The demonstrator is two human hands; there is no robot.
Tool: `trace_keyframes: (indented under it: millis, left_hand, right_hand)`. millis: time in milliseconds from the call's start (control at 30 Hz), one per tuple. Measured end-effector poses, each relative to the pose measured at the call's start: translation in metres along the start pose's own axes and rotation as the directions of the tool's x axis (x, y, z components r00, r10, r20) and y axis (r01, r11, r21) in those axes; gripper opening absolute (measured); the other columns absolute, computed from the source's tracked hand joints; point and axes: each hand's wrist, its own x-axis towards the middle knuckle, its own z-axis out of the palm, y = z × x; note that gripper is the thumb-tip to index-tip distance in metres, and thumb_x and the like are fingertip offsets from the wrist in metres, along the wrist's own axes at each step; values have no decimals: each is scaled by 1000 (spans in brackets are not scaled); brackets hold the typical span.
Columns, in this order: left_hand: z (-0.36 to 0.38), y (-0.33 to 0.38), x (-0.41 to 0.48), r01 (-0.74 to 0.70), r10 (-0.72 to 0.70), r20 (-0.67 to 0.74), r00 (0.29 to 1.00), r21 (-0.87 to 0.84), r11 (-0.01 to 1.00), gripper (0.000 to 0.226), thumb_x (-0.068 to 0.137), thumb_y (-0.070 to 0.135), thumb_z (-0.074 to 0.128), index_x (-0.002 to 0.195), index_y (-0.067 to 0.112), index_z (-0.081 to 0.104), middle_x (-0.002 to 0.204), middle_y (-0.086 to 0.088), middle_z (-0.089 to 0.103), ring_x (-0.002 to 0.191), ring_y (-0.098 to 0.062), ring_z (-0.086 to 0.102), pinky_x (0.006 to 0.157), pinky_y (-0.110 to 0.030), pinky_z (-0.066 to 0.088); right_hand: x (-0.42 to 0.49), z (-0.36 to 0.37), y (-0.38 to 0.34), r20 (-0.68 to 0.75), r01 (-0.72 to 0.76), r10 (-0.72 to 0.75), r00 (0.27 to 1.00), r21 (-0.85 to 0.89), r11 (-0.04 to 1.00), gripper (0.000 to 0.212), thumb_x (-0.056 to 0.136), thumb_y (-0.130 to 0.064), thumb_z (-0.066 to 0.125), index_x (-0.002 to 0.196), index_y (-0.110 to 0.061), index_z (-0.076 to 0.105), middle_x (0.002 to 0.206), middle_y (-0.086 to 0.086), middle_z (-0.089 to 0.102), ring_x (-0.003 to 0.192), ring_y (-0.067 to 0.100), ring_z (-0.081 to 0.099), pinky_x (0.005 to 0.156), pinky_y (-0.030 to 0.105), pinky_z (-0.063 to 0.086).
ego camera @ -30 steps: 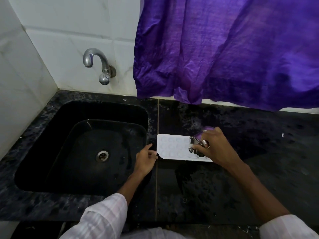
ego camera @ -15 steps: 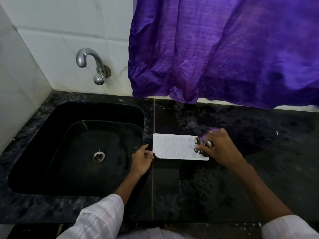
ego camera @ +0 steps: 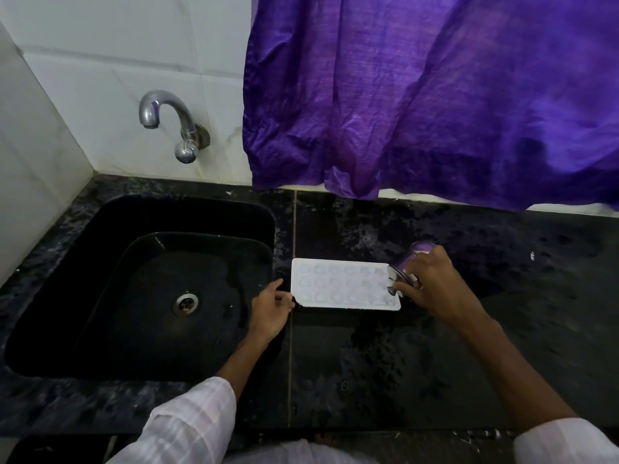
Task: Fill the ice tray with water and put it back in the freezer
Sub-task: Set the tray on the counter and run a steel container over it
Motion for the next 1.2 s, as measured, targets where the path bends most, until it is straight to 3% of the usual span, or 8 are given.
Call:
trace_keyframes:
  millis: [167,300,467,633,800,1200]
  left_hand:
    - [0,2,-1,-1,1,-4,1000,4,1000,49,98,7,56,145,6,45,95,-6,72,90,-18,72,93,-39,57]
    - [0,2,-1,-7,7,-5,1000,3,1000,48,98,8,57,144,6,45,94,-5,72,90,-19,72,93,-40,57]
    - [0,1,-1,-12,11,-16,1000,-11,1000,47,98,8,55,144,7,46,88,1,71,88,-17,72,93,-41,57]
    - [0,3,-2,-7,6,-19,1000,-42,999,47,98,7,55,144,6,46,89,-1,70,87,-18,72,91,-39,58]
    - [-1,4,-3,7,-8,-18,1000,-53,999,47,98,7,55,144,6,45,94,-5,71,87,-18,72,89,-34,58]
    - [1,0,3,-11,11,-15,1000,-24,1000,47,98,7,55,144,6,46,93,-4,72,86,-18,72,91,-41,58]
  right_hand:
    - [2,-5,5,-26,-3,3,1000,-7,1000,59,69,-25,86,61,-34,29,67,-19,33,84,19,35,70,33,34]
    - [8,-10,2,-36,58,-58,998,-12,998,57,68,-23,87,67,-34,31,67,-24,27,81,18,36,69,32,36]
    - [13,-10,2,-70,64,-68,995,-60,996,52,66,-22,88,67,-27,37,71,-12,39,78,17,35,66,34,37]
    - [16,-12,5,-95,87,-94,991,-68,994,54,67,-26,88,66,-27,35,69,-13,35,75,17,34,65,32,35]
    - [15,-11,9,-116,66,-73,991,-64,996,51,67,-30,87,65,-24,36,70,-11,39,81,17,35,60,35,41]
    - [16,-10,17,-104,61,-67,992,-63,996,55,66,-33,87,66,-28,32,70,-13,38,81,17,36,62,37,44]
